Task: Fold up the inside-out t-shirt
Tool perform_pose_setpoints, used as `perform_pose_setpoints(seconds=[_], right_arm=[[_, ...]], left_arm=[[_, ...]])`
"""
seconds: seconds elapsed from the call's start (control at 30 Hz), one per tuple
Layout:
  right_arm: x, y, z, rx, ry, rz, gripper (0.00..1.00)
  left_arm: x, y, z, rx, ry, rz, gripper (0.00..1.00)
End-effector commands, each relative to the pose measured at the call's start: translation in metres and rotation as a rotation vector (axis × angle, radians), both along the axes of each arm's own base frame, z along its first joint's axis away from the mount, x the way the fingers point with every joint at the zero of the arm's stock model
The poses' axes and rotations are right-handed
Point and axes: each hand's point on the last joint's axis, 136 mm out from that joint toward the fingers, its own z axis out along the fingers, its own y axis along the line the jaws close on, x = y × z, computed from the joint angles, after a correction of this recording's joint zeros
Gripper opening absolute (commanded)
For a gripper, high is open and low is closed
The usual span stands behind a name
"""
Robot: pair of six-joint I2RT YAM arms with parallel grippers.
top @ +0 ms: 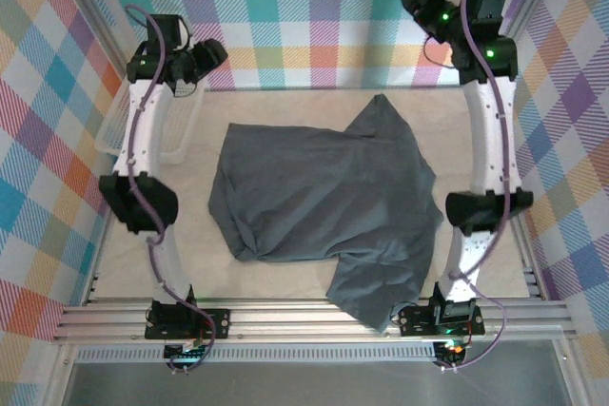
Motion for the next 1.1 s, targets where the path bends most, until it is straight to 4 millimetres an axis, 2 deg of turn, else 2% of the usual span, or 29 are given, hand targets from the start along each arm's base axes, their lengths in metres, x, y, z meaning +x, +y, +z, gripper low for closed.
perform_pose_setpoints(seconds=[0.0, 0.1, 0.13, 0.23, 0.3, 0.37, 0.43, 0.53, 0.6, 0.63, 0.7, 0.87, 0.97, 1.07], right_arm=[[-0.084, 0.052, -0.035, -0.032, 0.154, 0.274, 0.47], [-0.150, 0.062, -0.100, -0.093, 0.240, 0.293, 0.49], [-0.170, 0.056, -0.133, -0.096, 0.293, 0.267, 0.49], [-0.221, 0.000, -0.227, -0.127, 0.488, 0.021, 0.48], [-0.248, -0.040, -0.285, -0.168, 0.608, -0.160, 0.47], [-0.277, -0.068, -0.341, -0.170, 0.759, -0.289, 0.49], [-0.306, -0.083, -0.384, -0.151, 0.920, -0.386, 0.51], [-0.337, -0.095, -0.421, -0.196, 1.077, -0.447, 0.53], [-0.349, -0.100, -0.440, -0.211, 1.151, -0.481, 0.55], [-0.352, -0.101, -0.448, -0.211, 1.179, -0.498, 0.56], [-0.344, -0.094, -0.460, -0.190, 1.183, -0.473, 0.57], [-0.305, -0.071, -0.482, -0.146, 1.150, -0.389, 0.50], [-0.282, -0.062, -0.489, -0.190, 1.161, -0.340, 0.45], [-0.259, -0.056, -0.495, -0.243, 1.179, -0.304, 0.43]], left_arm=[[-0.077, -0.062, 0.007, -0.001, -0.036, -0.136, 0.58], [-0.136, -0.082, -0.021, 0.029, -0.044, -0.150, 0.58], [-0.154, -0.085, -0.036, 0.046, -0.031, -0.152, 0.58], [-0.190, -0.087, -0.095, 0.116, 0.066, -0.149, 0.57], [-0.199, -0.086, -0.141, 0.137, 0.173, -0.151, 0.56], [-0.197, -0.083, -0.182, 0.185, 0.272, -0.141, 0.55], [-0.185, -0.080, -0.210, 0.241, 0.328, -0.120, 0.54], [-0.155, -0.077, -0.236, 0.268, 0.345, -0.074, 0.54], [-0.133, -0.073, -0.252, 0.260, 0.353, -0.031, 0.54], [-0.121, -0.070, -0.260, 0.249, 0.360, -0.011, 0.54], [-0.103, -0.066, -0.282, 0.225, 0.396, 0.014, 0.54], [-0.066, -0.054, -0.334, 0.222, 0.491, 0.059, 0.56], [-0.047, -0.046, -0.358, 0.213, 0.533, 0.079, 0.56], [-0.025, -0.036, -0.368, 0.194, 0.553, 0.101, 0.57]])
